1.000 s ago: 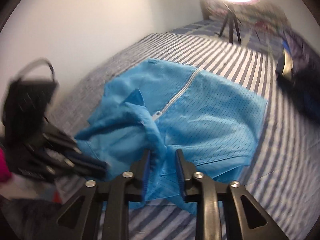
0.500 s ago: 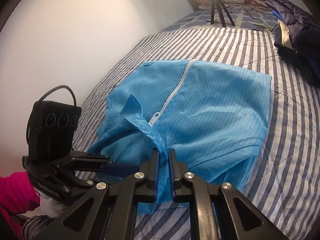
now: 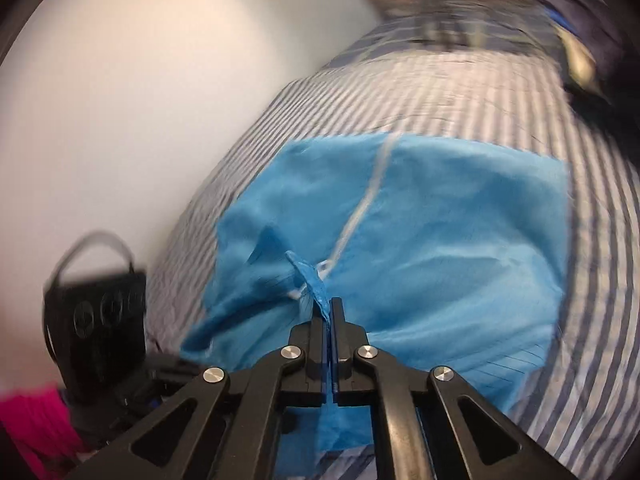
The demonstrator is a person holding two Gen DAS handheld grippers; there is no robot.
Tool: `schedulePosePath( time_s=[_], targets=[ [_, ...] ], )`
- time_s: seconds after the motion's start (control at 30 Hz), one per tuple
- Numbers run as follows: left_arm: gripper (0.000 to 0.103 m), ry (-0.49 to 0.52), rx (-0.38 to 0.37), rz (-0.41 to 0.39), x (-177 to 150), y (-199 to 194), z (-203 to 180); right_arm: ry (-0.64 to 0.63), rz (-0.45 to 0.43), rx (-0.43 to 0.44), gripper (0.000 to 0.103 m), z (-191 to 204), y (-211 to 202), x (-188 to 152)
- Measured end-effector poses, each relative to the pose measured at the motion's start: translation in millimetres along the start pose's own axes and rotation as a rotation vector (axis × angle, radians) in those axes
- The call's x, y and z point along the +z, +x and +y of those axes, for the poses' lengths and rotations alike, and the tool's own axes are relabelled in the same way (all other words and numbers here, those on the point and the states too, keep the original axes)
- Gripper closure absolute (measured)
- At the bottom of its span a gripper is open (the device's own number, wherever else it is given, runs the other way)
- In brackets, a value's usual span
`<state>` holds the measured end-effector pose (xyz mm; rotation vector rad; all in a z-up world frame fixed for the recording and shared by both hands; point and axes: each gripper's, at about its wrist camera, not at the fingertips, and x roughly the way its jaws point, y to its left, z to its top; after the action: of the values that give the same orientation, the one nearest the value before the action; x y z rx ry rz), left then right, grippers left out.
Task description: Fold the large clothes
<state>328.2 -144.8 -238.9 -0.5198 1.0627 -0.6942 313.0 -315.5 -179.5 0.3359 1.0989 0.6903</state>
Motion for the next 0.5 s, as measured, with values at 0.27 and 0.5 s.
schedulePosePath(
  time_s=[0.27,0.5],
  targets=[
    [0.103,0.039,0.015,0.001,3,-5,-6,0.104,0.003,0.127,0.1,-15,2,-16],
    [0.103,-0.007,0.15,-0.156,31,-60,24,0.005,-0.006,-0.091,0.099,2,-2,-4]
  ],
)
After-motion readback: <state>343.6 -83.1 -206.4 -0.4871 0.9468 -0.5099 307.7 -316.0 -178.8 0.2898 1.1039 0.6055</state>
